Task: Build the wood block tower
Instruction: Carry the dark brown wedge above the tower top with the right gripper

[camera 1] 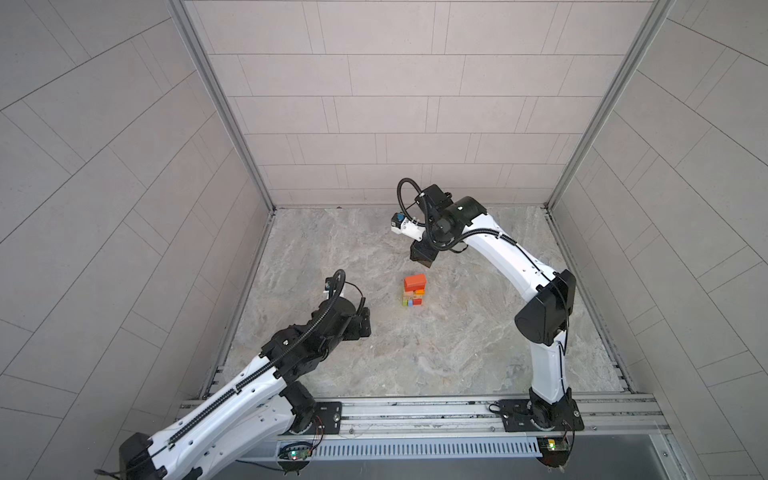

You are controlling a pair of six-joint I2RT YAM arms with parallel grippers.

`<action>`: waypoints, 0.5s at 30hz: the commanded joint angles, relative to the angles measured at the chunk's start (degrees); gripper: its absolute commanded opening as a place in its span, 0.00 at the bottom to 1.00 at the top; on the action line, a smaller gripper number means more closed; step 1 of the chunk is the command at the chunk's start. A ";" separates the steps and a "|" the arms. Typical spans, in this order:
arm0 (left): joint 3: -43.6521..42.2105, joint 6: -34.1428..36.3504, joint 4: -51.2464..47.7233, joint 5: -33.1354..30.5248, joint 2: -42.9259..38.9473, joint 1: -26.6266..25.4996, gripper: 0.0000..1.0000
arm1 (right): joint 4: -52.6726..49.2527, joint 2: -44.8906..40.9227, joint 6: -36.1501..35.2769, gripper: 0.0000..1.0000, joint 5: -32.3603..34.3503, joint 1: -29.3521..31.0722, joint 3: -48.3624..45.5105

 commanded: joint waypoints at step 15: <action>-1.40 0.71 0.00 -1.34 -1.00 0.42 1.00 | -3.67 1.46 -6.25 0.22 -0.30 3.71 -3.33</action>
